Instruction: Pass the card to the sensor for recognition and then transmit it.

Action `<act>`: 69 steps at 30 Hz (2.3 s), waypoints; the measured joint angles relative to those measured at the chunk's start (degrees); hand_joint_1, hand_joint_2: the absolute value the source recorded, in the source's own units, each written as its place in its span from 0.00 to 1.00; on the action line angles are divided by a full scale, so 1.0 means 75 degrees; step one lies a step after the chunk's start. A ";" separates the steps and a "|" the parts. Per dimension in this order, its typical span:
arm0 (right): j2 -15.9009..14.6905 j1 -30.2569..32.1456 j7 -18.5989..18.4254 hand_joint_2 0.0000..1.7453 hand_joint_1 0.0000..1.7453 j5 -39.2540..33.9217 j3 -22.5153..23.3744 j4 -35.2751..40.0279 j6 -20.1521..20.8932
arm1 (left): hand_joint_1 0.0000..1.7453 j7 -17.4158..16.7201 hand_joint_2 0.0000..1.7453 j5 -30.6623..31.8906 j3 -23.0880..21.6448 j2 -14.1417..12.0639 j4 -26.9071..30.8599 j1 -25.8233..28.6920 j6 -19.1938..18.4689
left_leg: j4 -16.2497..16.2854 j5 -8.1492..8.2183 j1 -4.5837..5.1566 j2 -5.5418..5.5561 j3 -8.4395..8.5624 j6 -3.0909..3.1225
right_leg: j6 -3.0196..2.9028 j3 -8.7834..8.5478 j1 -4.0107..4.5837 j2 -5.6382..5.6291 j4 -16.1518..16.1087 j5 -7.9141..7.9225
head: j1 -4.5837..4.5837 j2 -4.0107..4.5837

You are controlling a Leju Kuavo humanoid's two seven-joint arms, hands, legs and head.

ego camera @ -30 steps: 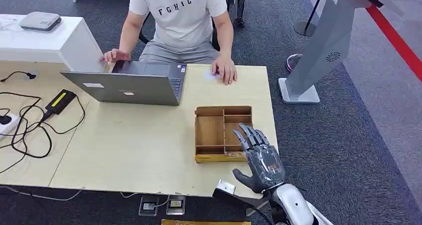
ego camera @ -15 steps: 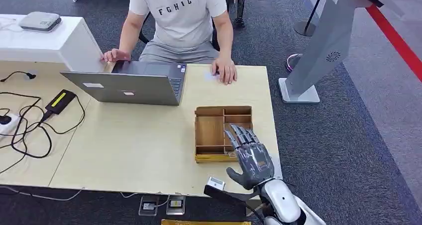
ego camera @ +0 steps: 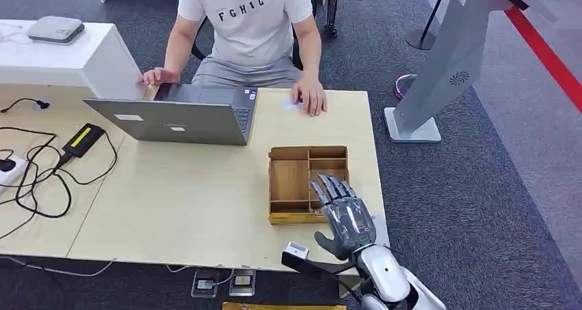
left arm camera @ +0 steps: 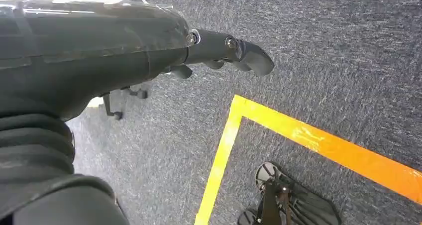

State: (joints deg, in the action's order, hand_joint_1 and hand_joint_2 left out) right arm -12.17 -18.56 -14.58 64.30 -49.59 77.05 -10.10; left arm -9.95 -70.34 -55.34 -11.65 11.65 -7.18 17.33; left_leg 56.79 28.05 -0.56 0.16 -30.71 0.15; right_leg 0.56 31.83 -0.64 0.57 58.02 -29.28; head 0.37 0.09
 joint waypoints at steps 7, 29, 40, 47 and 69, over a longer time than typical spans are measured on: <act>0.0122 -0.0009 0.0076 1.00 0.00 0.0082 0.0070 -0.0181 0.0061 | 0.00 0.0000 0.00 -0.0003 0.0000 0.0018 0.0000 0.0001 0.0026 | 0.0000 0.0000 0.0000 0.0000 0.0000 0.0000 | 0.0000 0.0000 0.0000 0.0000 0.0000 0.0000 | 0.0000 0.0000; 0.0370 -0.0036 0.0207 1.00 0.00 0.0283 0.0324 -0.0787 0.0064 | 0.00 -0.0012 0.00 -0.0003 0.0000 0.0026 0.0000 0.0008 0.0011 | 0.0000 0.0000 0.0000 0.0000 0.0001 0.0000 | 0.0000 0.0000 0.0000 0.0000 0.0000 0.0000 | -0.0003 0.0000; 0.0420 -0.0036 0.0233 1.00 0.00 0.0405 0.0402 -0.0915 0.0108 | 0.00 -0.0061 0.00 -0.0003 0.0000 0.0058 0.0000 0.0009 0.0064 | 0.0000 0.0000 0.0000 0.0000 0.0001 0.0000 | 0.0000 0.0000 0.0000 -0.0001 0.0000 0.0000 | -0.0003 0.0000; 0.0521 -0.0040 0.0338 1.00 0.00 0.0533 0.0507 -0.0985 0.0123 | 0.00 -0.0111 0.00 -0.0006 0.0000 0.0093 0.0000 0.0010 0.0108 | 0.0000 0.0000 0.0000 0.0000 0.0001 0.0000 | 0.0000 -0.0001 0.0000 -0.0001 0.0000 0.0000 | -0.0003 0.0000; 0.0734 -0.0125 0.0274 1.00 0.00 0.0898 0.0860 -0.1466 0.0064 | 0.00 -0.0114 0.00 -0.0003 0.0018 0.0108 0.0000 0.0014 0.0011 | 0.0000 0.0000 0.0000 0.0000 0.0000 0.0000 | 0.0000 0.0000 0.0000 -0.0001 0.0000 0.0000 | 0.0000 0.0000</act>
State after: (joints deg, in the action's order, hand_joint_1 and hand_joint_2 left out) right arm -6.67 -19.50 -12.52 71.04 -43.14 66.05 -9.62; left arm -10.80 -70.36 -55.21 -10.84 11.65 -7.08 17.42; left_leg 56.79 28.04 -0.56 0.16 -30.71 0.15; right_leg 0.56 31.83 -0.64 0.56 58.03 -29.28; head 0.37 0.09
